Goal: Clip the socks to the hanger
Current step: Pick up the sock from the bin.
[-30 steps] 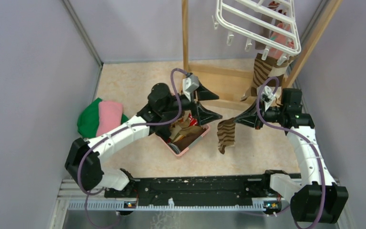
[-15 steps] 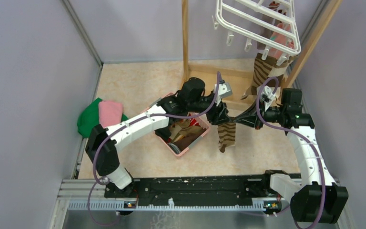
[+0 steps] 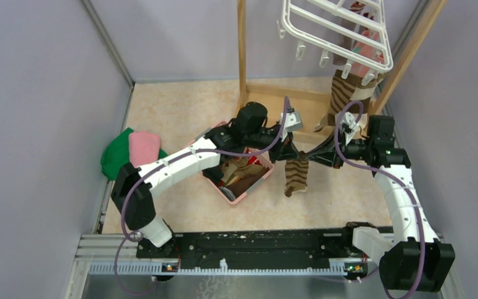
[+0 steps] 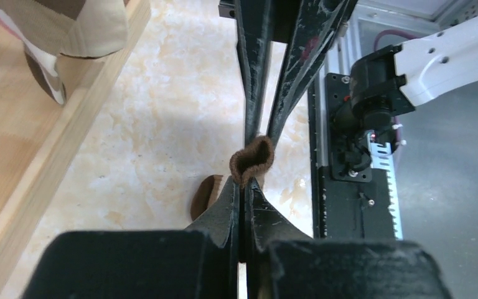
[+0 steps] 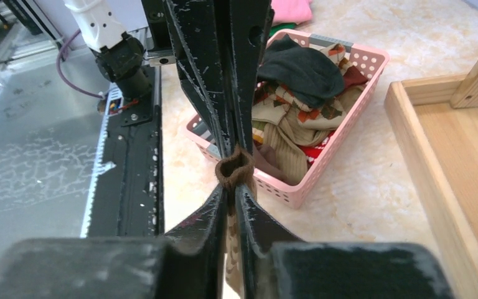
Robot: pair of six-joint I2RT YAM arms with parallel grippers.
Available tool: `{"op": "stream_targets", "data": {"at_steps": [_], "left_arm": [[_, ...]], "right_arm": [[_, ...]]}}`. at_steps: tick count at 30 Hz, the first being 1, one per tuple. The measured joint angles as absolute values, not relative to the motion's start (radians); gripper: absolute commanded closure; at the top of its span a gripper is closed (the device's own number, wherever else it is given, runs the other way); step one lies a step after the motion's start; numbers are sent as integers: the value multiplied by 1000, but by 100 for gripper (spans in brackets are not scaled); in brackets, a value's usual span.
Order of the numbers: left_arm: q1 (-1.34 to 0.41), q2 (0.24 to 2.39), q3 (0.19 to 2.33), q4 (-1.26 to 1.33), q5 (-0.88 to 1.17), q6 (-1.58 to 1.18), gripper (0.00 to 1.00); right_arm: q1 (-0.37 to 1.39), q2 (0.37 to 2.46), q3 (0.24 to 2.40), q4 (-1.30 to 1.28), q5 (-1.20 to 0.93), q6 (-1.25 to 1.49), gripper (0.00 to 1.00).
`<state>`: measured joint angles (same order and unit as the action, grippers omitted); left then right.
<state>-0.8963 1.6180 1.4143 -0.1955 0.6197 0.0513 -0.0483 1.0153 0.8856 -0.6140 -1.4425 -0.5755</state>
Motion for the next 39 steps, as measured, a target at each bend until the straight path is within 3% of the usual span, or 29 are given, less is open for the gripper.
{"op": "stream_targets", "data": {"at_steps": [3, 6, 8, 22, 31, 39], "left_arm": [[-873, 1583, 1346, -117, 668, 6, 100], [-818, 1538, 1265, 8, 736, -88, 100], [-776, 1519, 1229, 97, 779, -163, 100], [-739, 1516, 1222, 464, 947, -448, 100], [-739, 1516, 1222, 480, 984, -437, 100], [-740, 1517, 1264, 505, 1051, -435, 100]], "right_arm": [[-48, 1015, 886, -609, -1451, -569, 37], [-48, 1015, 886, -594, -1491, -601, 19], [-48, 1015, 892, -631, -1505, -682, 13], [5, 1284, 1274, -1334, -1539, -1481, 14], [53, 1312, 1347, -1471, -1543, -1568, 18], [142, 1340, 1391, -1488, -1548, -1558, 29]]}}
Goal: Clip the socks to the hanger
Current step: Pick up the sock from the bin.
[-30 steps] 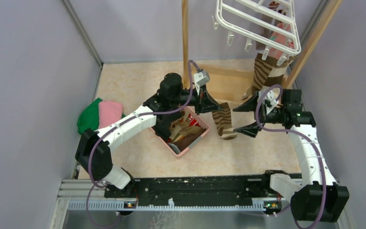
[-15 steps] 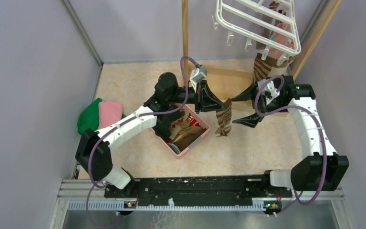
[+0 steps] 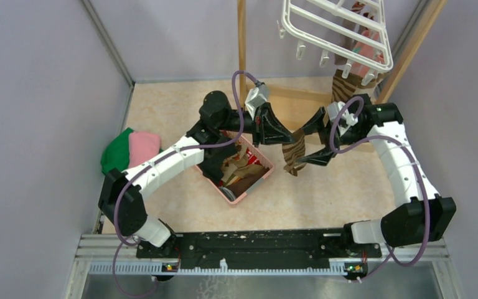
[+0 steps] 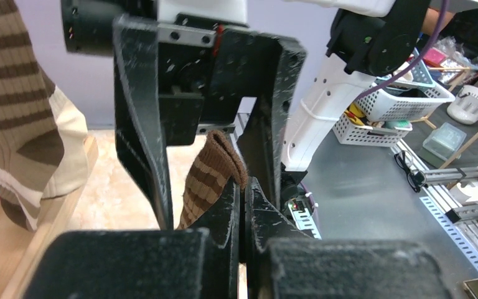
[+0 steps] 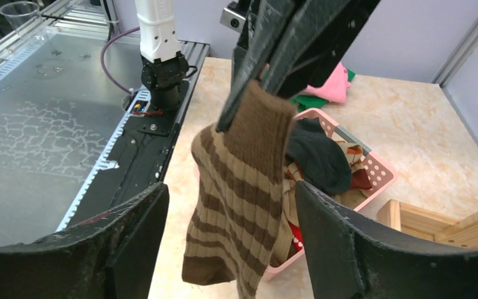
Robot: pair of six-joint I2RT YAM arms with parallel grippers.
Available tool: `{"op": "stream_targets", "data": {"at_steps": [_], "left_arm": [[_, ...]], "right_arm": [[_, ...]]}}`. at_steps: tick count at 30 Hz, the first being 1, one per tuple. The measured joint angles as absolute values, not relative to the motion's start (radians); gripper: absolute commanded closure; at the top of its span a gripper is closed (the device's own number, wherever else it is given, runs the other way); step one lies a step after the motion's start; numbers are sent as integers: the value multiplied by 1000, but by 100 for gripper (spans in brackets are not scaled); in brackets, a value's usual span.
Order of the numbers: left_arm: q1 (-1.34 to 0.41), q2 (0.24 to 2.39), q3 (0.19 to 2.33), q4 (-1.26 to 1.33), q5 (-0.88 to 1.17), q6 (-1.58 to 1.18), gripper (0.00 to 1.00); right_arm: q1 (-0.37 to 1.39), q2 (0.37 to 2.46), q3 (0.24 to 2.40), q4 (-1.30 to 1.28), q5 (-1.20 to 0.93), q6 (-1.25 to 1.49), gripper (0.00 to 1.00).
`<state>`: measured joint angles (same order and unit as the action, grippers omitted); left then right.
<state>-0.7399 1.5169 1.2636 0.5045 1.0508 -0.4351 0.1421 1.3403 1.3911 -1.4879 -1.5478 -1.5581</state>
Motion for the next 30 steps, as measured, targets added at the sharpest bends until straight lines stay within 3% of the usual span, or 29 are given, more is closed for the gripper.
{"op": "stream_targets", "data": {"at_steps": [12, 17, 23, 30], "left_arm": [[-741, 1535, 1289, 508, 1076, -405, 100], [-741, 1545, 1289, 506, 1068, -397, 100], [-738, 1545, 1289, 495, 1049, -378, 100], [-737, 1529, 1288, 450, 1009, -319, 100]], "right_arm": [[165, 1362, 1415, -1491, -1547, -1515, 68], [167, 1361, 1436, -1489, -1547, -1491, 89], [167, 1355, 1436, -1484, -1547, -1473, 98], [162, 1341, 1436, -1438, -1541, -1399, 99]]}}
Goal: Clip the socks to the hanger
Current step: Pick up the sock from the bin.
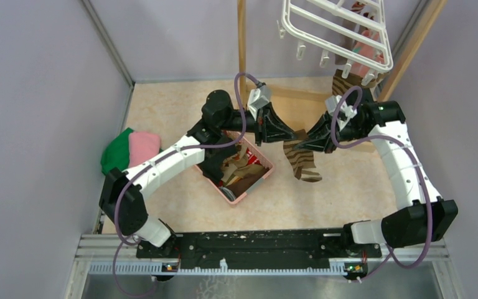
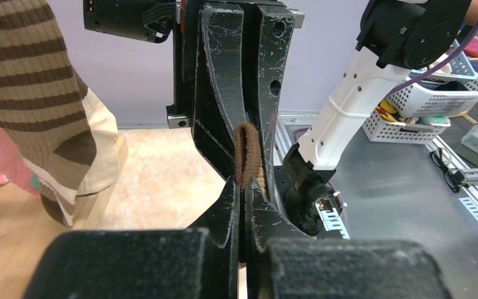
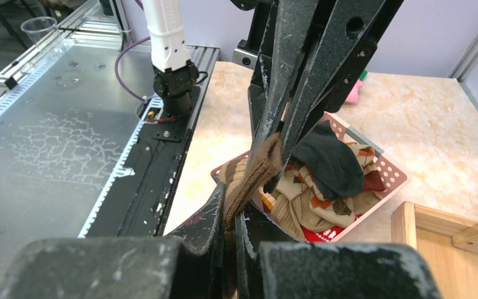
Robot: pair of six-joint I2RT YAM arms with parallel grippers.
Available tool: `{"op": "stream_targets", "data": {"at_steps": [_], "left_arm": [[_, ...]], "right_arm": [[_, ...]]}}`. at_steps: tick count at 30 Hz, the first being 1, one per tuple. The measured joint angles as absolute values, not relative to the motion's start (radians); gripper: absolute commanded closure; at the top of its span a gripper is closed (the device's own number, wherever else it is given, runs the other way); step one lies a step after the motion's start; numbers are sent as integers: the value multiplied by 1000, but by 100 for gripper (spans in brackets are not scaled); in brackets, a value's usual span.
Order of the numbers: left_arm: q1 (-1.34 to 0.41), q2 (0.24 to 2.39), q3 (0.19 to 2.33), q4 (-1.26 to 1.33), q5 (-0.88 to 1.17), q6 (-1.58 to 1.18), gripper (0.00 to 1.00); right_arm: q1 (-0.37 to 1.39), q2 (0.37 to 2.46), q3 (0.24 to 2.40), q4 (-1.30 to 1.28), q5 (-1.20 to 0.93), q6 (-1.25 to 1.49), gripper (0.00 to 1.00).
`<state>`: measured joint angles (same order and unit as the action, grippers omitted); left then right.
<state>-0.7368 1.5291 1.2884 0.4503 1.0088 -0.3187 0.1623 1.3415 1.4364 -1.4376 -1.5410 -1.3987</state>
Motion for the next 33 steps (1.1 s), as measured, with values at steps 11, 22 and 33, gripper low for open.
{"op": "stream_targets", "data": {"at_steps": [11, 22, 33], "left_arm": [[-735, 1493, 1284, 461, 929, -258, 100], [-733, 1470, 1244, 507, 843, -225, 100], [-731, 1452, 1224, 508, 817, -208, 84]], "right_arm": [[161, 1294, 1417, -984, -1478, -831, 100], [167, 1141, 1248, -424, -1381, -259, 100], [149, 1092, 1222, -458, -1274, -284, 100]]}}
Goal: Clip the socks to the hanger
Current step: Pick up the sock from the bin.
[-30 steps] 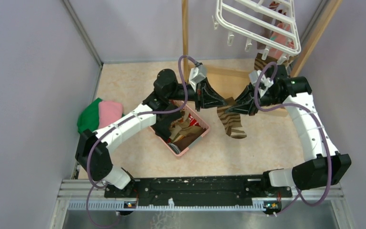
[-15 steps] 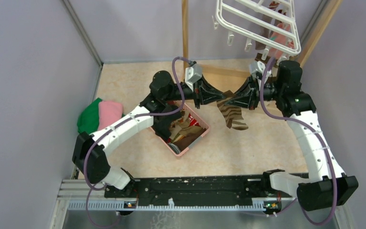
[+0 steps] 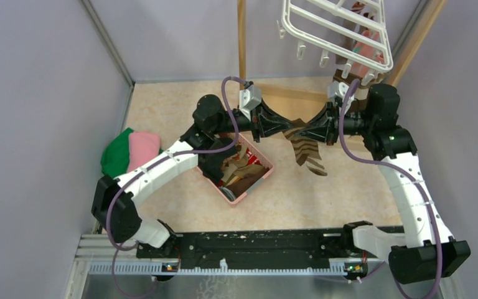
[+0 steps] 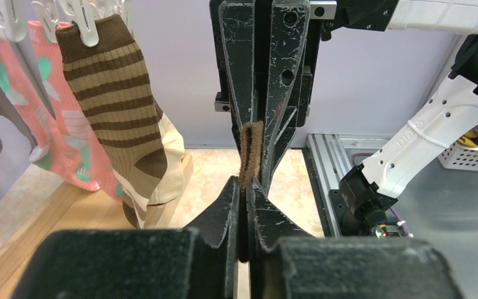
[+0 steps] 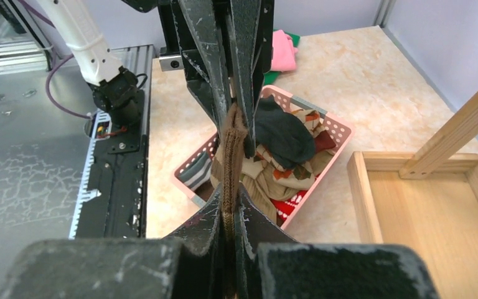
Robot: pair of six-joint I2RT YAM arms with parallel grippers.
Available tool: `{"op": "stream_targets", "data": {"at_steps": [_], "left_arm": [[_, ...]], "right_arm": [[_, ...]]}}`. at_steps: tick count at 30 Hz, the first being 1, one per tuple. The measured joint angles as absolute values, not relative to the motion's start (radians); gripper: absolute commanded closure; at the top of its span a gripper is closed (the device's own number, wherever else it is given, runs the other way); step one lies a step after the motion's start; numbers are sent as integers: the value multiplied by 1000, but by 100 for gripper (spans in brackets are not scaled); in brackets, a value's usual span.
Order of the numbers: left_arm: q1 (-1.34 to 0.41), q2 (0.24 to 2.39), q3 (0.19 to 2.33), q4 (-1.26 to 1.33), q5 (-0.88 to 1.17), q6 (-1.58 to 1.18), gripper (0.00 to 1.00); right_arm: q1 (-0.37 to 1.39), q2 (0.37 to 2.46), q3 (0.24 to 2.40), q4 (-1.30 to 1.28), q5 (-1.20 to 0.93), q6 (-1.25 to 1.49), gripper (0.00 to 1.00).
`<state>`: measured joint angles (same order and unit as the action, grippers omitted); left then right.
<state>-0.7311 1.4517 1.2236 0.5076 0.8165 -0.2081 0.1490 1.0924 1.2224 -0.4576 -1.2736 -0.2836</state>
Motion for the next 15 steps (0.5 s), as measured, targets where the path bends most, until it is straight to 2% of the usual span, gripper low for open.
{"op": "stream_targets", "data": {"at_steps": [7, 8, 11, 12, 15], "left_arm": [[-720, 1426, 1220, 492, 787, -179, 47], [-716, 1417, 1215, 493, 778, -175, 39], [-702, 1369, 1171, 502, 737, -166, 6], [-699, 1352, 1154, 506, 728, -159, 2], [-688, 1307, 1106, 542, 697, -161, 1]], "right_arm": [[117, 1062, 1222, -526, -1282, -363, 100], [104, 1060, 1222, -534, -1290, -373, 100], [54, 1048, 1215, -548, -1321, -392, 100], [44, 1043, 1210, -548, -1329, -397, 100], [20, 1030, 1204, -578, -1338, -428, 100]]}}
